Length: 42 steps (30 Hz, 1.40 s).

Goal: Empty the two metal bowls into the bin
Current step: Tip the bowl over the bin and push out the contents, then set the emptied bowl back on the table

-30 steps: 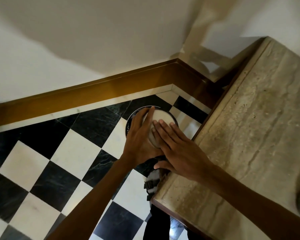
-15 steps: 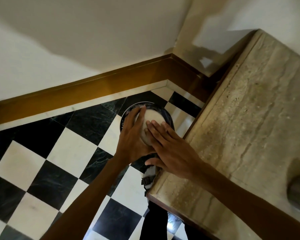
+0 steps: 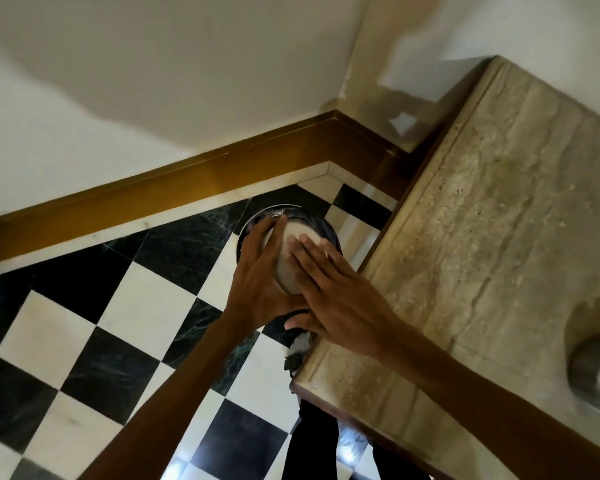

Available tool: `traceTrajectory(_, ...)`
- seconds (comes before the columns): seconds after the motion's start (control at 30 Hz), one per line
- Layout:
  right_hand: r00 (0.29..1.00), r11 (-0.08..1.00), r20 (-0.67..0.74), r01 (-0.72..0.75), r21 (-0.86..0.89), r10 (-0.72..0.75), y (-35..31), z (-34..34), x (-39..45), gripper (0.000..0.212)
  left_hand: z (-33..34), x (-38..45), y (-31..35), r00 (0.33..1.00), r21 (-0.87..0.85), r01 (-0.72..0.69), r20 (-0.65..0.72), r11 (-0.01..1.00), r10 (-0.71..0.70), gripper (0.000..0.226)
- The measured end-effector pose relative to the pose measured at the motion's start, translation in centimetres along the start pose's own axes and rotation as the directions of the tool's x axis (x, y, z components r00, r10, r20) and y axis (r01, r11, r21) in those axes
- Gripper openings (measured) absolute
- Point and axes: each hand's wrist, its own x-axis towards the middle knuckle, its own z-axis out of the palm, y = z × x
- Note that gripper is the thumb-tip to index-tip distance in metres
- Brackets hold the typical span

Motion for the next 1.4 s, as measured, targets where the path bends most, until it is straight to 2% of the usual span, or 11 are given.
traceTrajectory(0.17,1.0,0.998,0.017,-0.01,0.061,0.009,0.0,-1.2,-0.9,0.095,0.1,-0.7,1.2,1.0,-0.006,0.025,0.011,1.0,-0.025,0.118)
traceTrajectory(0.23,0.991,0.968,-0.071,-0.092,0.233,0.112,-0.1,-2.4,-1.9,0.087,-0.3,-1.0,2.7,0.997,-0.098,0.08,0.0,0.992,-0.08,0.118)
traceTrajectory(0.3,0.924,0.808,-0.18,-0.187,0.559,0.338,-0.1,-4.2,-3.7,0.072,-1.1,-0.9,4.4,0.989,-0.308,0.149,0.04,0.94,-0.144,0.107)
traceTrajectory(0.37,0.852,0.505,-0.106,-0.2,0.84,0.513,0.8,-5.4,-5.7,0.061,-2.3,-0.4,7.3,0.943,-0.6,0.332,0.197,0.728,-0.267,0.095)
traceTrajectory(0.47,0.79,0.247,-0.02,-0.167,0.955,0.613,3.5,-6.1,-8.2,0.045,-3.2,0.8,12.2,0.775,-0.8,0.596,0.551,0.07,-0.311,0.083)
traceTrajectory(0.57,0.702,0.137,0.006,-0.147,0.98,0.712,6.8,-6.1,-11.9,0.037,-2.2,2.9,17.5,0.664,-0.724,0.688,0.651,-0.039,-0.369,0.045)
traceTrajectory(0.67,0.557,0.035,0.068,-0.172,0.984,0.828,10.5,-5.3,-16.4,0.035,1.1,5.1,22.5,0.62,-0.656,0.752,0.669,0.065,-0.41,0.042)
traceTrajectory(0.87,0.313,0.028,0.091,-0.357,0.934,0.945,18.9,-4.3,-22.5,0.034,9.4,8.6,30.5,0.721,-0.6,0.692,0.554,0.401,-0.415,0.03)
traceTrajectory(1.13,0.212,0.067,0.031,-0.439,0.896,0.977,26.6,-5.3,-24.8,0.028,16.1,15.2,35.3,0.803,-0.593,0.594,0.391,0.544,-0.45,0.025)
traceTrajectory(1.27,0.21,0.091,0.007,-0.454,0.887,0.978,28.0,-5.6,-24.9,0.028,16.6,16.5,35.9,0.844,-0.53,0.535,0.363,0.658,-0.394,0.047)
traceTrajectory(1.4,0.212,0.029,0.065,-0.414,0.91,0.975,28.8,-5.1,-26.0,0.027,16.4,16.7,37.7,0.881,-0.572,0.472,0.334,0.671,-0.335,0.032)
